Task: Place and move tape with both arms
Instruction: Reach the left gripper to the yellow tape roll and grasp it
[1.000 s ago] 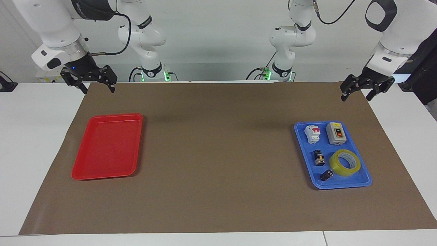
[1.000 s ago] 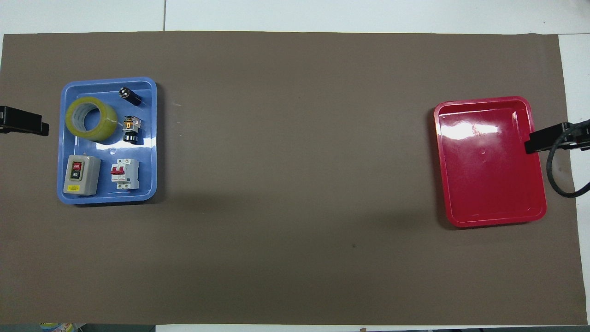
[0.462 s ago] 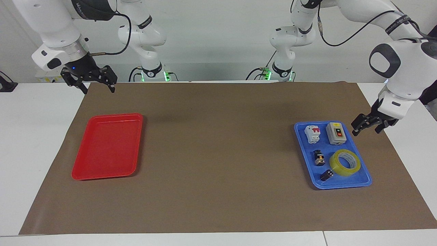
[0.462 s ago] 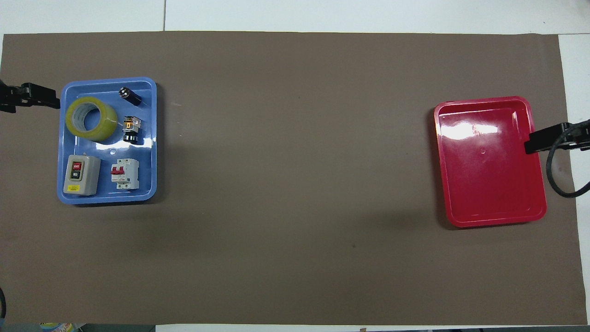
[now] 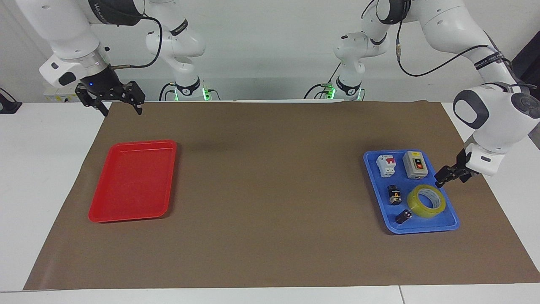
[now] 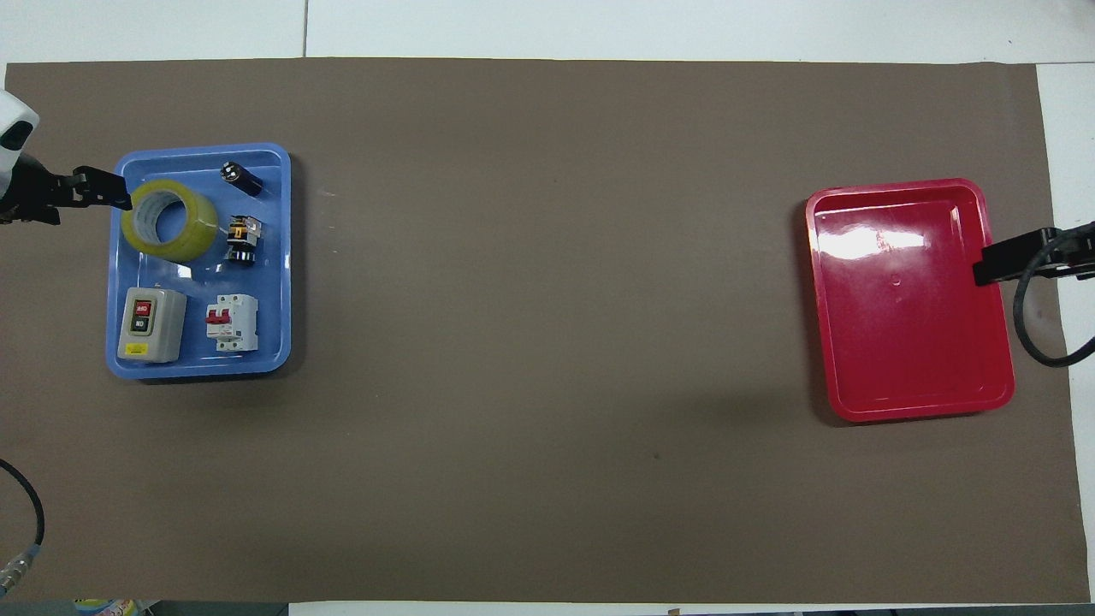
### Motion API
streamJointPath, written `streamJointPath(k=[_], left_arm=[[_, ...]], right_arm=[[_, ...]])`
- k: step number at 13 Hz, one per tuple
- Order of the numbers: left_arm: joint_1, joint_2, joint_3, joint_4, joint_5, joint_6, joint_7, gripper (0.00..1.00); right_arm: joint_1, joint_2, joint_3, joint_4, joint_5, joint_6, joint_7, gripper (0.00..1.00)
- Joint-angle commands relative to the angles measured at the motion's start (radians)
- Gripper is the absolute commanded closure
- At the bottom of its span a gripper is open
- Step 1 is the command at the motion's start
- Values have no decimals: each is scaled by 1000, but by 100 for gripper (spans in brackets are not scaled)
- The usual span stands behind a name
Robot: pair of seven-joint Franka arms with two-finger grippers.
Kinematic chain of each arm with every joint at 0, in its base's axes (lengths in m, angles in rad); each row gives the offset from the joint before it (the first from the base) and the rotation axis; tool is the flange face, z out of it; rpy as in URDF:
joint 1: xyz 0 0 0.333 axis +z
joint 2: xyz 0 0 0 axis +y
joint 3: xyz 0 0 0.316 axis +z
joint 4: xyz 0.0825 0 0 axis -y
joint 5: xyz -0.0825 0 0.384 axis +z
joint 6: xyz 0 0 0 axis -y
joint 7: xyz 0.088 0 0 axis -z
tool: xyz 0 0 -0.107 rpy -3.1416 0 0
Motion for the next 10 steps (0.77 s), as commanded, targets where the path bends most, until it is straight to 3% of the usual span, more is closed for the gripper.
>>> streamJointPath(k=[1,10], left_arm=[[-1,27,-1,-45,3,61,-104,0],[-4,79,-1,-134,3,229,-224,0]], right_arm=[[-11,-17,5,-23,20,11,-21,0],[-55,-14,4,-12,20,16,-24,0]])
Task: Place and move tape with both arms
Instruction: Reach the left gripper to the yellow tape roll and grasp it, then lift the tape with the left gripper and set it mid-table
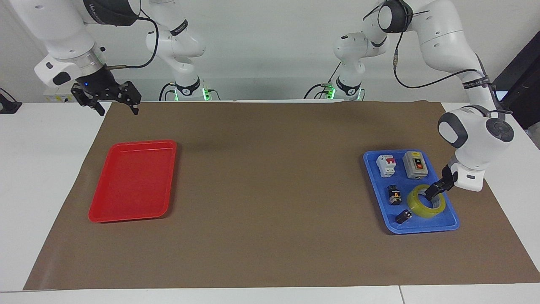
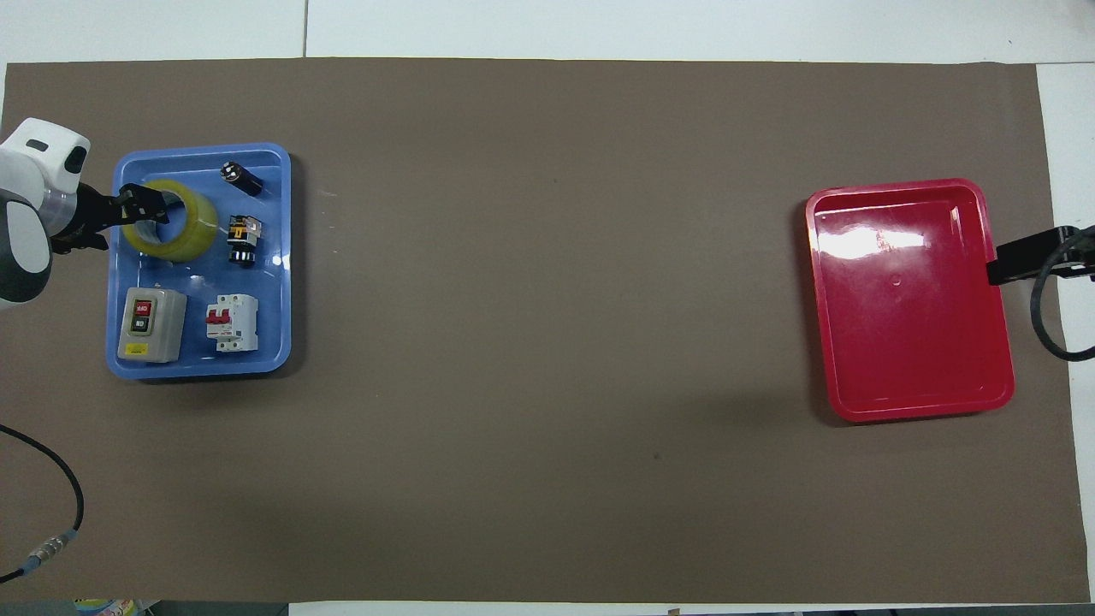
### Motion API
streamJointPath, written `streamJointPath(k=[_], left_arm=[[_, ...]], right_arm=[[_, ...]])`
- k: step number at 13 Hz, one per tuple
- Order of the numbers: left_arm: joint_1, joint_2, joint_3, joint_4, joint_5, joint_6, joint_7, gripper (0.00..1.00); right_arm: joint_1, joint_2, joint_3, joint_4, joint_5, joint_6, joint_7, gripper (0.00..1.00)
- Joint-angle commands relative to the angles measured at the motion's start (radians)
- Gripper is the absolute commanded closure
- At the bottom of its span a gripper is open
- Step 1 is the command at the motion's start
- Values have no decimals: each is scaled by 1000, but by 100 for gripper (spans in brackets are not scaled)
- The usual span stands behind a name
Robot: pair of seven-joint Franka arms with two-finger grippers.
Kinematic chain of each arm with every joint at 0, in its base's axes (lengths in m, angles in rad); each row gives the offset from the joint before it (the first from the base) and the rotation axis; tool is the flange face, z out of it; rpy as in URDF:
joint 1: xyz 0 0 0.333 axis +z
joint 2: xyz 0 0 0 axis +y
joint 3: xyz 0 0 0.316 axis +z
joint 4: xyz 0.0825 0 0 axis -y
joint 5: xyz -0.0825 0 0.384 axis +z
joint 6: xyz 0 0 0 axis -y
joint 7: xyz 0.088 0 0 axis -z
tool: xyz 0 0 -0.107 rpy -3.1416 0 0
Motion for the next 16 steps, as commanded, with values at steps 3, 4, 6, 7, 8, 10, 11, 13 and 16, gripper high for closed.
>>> streamJointPath(k=[3,4,6,7,8,10,11,13,16], left_arm=[[-8,-10,0,-52,3,39,-30,0],[-8,-12,-3,-53,3,38,-29,0],[-10,-13,-3,-55,3,30,-30,59],[-11,-15,-3,-55,3,17,-30,99],[-11,-18,-3,-53,3,1,-24,100],[-7,-25,0,-53,3,-4,-17,100],[-8,-36,0,-52,3,-4,-15,100],[-1,-85,0,-52,3,-40,35,100],[-13,-180,0,-53,3,-152,102,100]], right_arm=[[-36,-14,5,-13,22,14,-26,0],[-34,-14,5,-13,22,14,-26,0],[-33,-14,5,-13,22,13,-26,0],[-33,-14,7,-13,22,13,-26,0],[-33,-14,5,-13,22,11,-26,0],[-33,-14,5,-13,22,7,-26,0],[-31,-14,7,-13,22,7,-26,0],[-30,-14,7,-13,22,5,-26,0],[-30,-14,7,-14,22,3,-26,0]])
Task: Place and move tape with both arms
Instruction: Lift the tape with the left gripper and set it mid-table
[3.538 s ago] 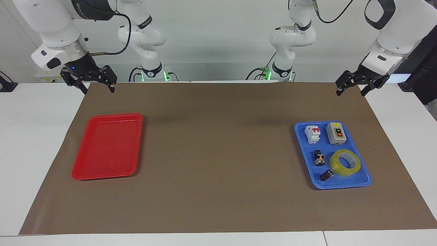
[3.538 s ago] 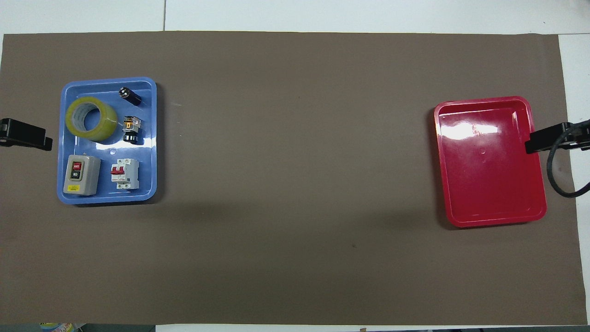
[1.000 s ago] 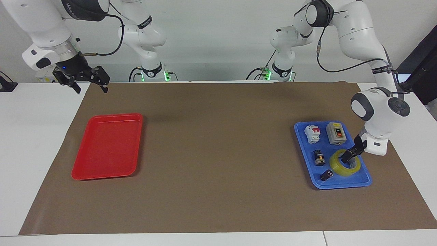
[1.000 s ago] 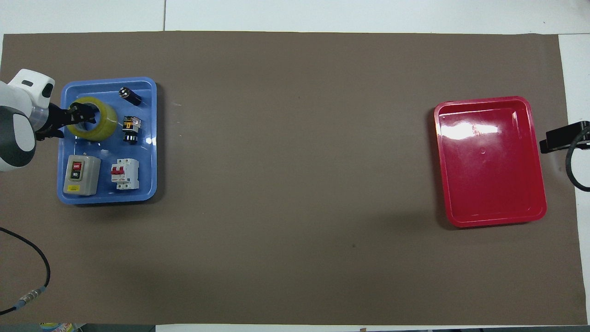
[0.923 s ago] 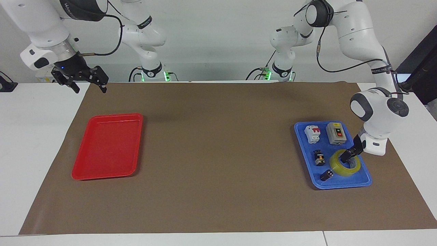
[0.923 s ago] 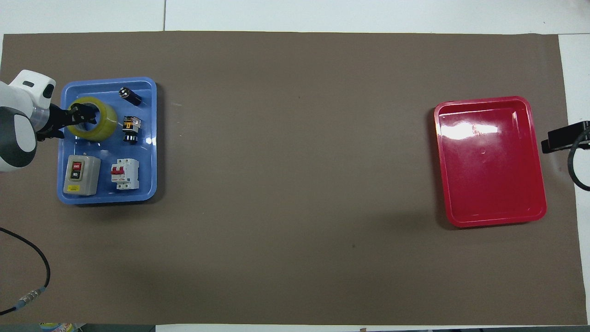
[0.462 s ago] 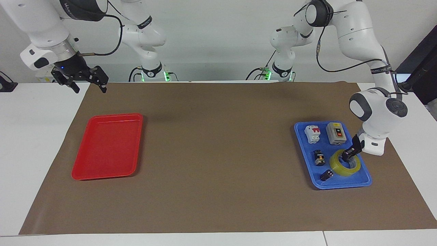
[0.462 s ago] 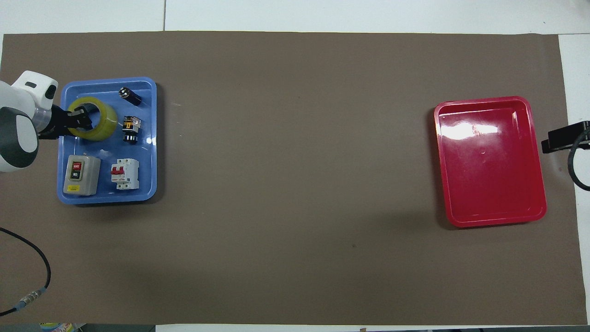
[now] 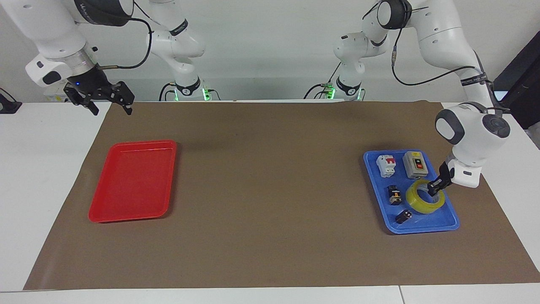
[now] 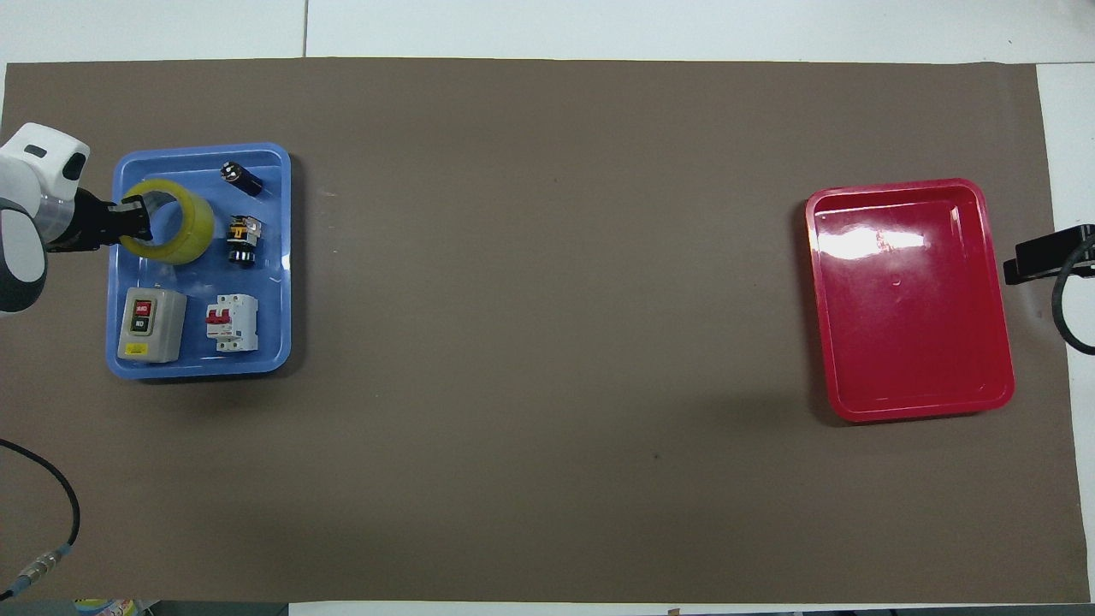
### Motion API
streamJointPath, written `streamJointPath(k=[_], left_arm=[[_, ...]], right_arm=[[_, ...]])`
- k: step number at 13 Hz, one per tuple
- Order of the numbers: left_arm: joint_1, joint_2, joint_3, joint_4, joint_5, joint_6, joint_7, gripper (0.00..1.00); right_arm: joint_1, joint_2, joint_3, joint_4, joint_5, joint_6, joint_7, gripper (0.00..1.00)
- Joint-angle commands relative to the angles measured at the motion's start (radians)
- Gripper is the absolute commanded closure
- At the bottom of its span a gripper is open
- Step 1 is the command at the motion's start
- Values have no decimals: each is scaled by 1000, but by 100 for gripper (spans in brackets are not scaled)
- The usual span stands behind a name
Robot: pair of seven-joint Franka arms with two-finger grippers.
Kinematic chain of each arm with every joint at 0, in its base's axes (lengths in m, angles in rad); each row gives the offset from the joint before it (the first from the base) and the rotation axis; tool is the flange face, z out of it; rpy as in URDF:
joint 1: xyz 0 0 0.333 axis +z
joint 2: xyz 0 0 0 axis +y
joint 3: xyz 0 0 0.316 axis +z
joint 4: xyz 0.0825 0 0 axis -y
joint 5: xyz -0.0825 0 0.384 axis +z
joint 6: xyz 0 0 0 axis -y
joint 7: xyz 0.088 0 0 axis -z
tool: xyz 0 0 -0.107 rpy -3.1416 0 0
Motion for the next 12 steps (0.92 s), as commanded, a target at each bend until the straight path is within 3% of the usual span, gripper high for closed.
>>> streamJointPath(k=[1,4,7,10,12], left_arm=[[-26,-119,0,-23,3,-123,34,100],[-159,-151,3,-32,5,-175,18,100],[-324,-162,3,-127,47,-76,-154,100],[-513,-110,3,-131,95,-11,-432,100],[-636,-23,0,-68,167,-5,-632,100]], right_arm=[[-11,-14,5,-15,21,3,-26,0],[-11,-14,5,-15,21,3,-27,0],[-9,-14,5,-15,21,3,-27,0],[-11,-14,5,-15,21,3,-27,0],[-11,-14,5,-15,21,3,-27,0]])
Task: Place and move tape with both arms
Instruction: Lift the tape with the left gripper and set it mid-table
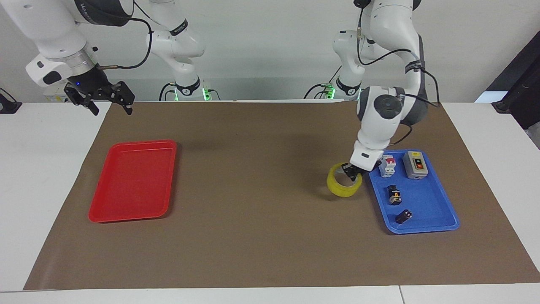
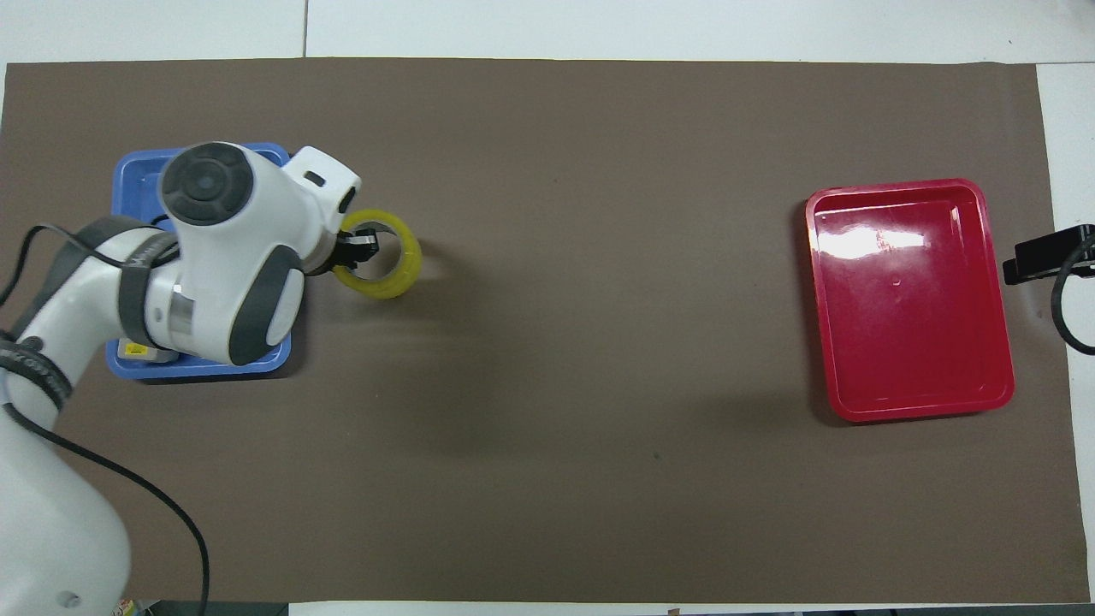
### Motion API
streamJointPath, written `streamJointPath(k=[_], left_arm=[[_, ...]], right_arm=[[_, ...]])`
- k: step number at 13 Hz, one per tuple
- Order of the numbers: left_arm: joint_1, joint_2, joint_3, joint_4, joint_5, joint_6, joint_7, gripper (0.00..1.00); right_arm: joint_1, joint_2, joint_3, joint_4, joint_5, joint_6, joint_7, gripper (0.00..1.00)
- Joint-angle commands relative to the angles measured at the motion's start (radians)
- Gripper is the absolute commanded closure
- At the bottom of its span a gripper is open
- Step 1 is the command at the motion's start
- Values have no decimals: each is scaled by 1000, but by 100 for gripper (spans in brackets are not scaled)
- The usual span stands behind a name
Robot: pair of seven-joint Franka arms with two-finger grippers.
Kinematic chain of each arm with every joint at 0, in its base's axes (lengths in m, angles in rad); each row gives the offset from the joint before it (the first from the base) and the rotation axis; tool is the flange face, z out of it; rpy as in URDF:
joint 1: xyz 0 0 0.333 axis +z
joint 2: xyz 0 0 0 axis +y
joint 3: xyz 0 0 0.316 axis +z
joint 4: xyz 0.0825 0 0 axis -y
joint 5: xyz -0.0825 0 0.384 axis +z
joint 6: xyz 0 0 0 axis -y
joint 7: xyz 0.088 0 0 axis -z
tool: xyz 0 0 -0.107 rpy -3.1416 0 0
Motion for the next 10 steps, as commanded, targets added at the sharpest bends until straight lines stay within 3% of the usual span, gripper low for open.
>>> streamJointPath(k=[1,8,9,10], left_arm=[[-131,117,17,97,85,42,-233,100],[-280,158,5,114,65,105,-252,100],[-280,158,2,113,65,105,-256,88],[-280,158,2,113,64,105,-259,59]], right_arm=[[-11,-14,5,-15,21,2,-27,0],[-10,-14,5,-15,21,2,-27,0],[-5,-14,5,-15,21,3,-24,0],[-4,-15,6,-18,21,3,-23,0]])
